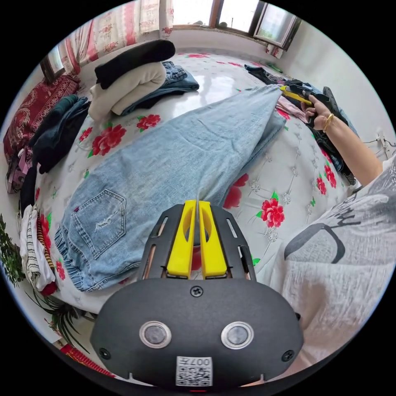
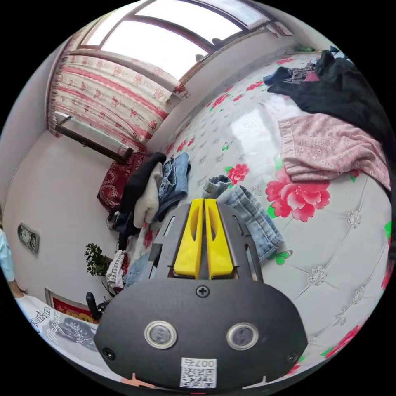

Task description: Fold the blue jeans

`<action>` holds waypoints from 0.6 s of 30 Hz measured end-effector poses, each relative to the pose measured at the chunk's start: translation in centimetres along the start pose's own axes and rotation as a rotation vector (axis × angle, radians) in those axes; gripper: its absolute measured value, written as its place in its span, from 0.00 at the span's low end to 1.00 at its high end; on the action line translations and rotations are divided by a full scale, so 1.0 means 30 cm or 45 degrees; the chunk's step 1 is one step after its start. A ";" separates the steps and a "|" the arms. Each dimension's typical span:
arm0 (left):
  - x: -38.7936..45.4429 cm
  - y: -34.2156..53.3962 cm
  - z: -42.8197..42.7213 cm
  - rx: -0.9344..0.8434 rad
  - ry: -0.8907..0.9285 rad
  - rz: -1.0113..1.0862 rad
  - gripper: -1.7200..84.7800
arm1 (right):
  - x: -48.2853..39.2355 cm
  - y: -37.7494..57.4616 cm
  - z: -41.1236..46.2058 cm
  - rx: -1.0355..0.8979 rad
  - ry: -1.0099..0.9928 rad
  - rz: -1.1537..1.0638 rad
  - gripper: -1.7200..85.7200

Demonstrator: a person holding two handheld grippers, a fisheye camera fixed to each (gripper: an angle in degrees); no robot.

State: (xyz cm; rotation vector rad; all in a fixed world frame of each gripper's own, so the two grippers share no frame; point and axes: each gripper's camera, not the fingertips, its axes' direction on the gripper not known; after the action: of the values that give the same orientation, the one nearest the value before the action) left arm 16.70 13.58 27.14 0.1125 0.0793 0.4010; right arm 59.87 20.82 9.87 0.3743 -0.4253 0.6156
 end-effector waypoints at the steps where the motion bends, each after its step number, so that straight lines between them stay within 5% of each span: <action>1: -0.003 0.004 -0.002 -0.002 0.002 0.013 0.01 | 0.024 0.012 0.004 -0.049 0.063 -0.015 0.02; 7: -0.048 0.016 0.112 -0.156 0.092 0.030 0.01 | 0.206 0.083 0.035 -0.154 0.065 0.218 0.02; 9: -0.059 0.018 0.047 -0.106 0.056 0.086 0.01 | 0.170 0.086 -0.040 -0.051 -0.041 0.148 0.02; 13: -0.097 0.067 0.022 -0.072 0.077 0.135 0.01 | 0.128 0.114 -0.083 -0.088 0.194 -0.006 0.02; 18: -0.177 0.116 0.204 -0.222 0.253 -0.060 0.01 | 0.342 0.186 -0.009 -0.129 0.140 0.371 0.04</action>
State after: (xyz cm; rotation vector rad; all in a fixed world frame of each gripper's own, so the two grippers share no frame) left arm 11.09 14.08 33.94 -0.1012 0.2419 0.3696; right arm 64.02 29.98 15.78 0.1816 -0.4071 0.8902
